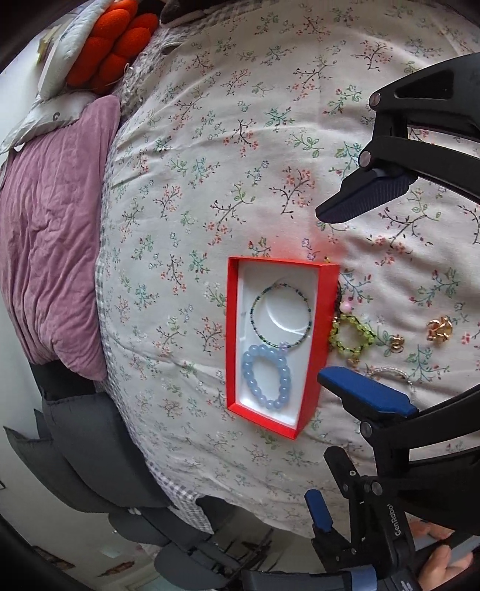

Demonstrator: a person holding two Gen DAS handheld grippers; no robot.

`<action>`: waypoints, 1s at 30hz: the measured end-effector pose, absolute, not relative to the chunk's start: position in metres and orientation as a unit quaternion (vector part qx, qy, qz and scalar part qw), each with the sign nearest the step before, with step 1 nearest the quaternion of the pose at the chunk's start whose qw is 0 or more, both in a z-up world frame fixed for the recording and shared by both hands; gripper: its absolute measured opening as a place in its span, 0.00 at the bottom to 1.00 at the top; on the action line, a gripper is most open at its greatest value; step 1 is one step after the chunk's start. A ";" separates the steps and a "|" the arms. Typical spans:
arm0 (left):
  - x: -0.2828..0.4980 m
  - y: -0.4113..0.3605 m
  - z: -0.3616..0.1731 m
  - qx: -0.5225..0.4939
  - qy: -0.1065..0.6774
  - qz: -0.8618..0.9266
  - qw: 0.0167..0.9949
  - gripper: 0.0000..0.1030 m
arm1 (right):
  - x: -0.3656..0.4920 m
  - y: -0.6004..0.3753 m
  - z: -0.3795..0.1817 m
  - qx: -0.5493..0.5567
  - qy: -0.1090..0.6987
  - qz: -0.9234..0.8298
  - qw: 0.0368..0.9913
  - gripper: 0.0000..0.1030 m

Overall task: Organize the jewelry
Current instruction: 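Move the left tool to the clear crystal bracelet while the right tool approaches the green bracelet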

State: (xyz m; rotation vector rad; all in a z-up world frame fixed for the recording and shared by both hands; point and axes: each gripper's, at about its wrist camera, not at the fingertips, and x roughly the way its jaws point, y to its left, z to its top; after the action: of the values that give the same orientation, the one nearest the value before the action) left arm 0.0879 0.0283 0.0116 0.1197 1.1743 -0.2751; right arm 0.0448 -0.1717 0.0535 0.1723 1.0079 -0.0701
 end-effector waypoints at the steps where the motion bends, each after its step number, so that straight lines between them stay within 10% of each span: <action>1: 0.086 0.032 0.008 0.056 0.559 -0.124 0.818 0.81 | 0.042 -0.169 0.052 0.078 0.485 -0.031 0.871 0.80; 30: 0.059 0.021 -0.026 0.084 0.581 -0.205 0.783 0.81 | 0.006 -0.176 -0.004 0.058 0.565 -0.045 0.822 0.80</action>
State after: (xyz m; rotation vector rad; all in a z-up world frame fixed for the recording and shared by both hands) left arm 0.0586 0.0211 -0.0257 0.1821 1.2533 -0.4414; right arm 0.0057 -0.1764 -0.0043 0.1225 1.2012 -0.0953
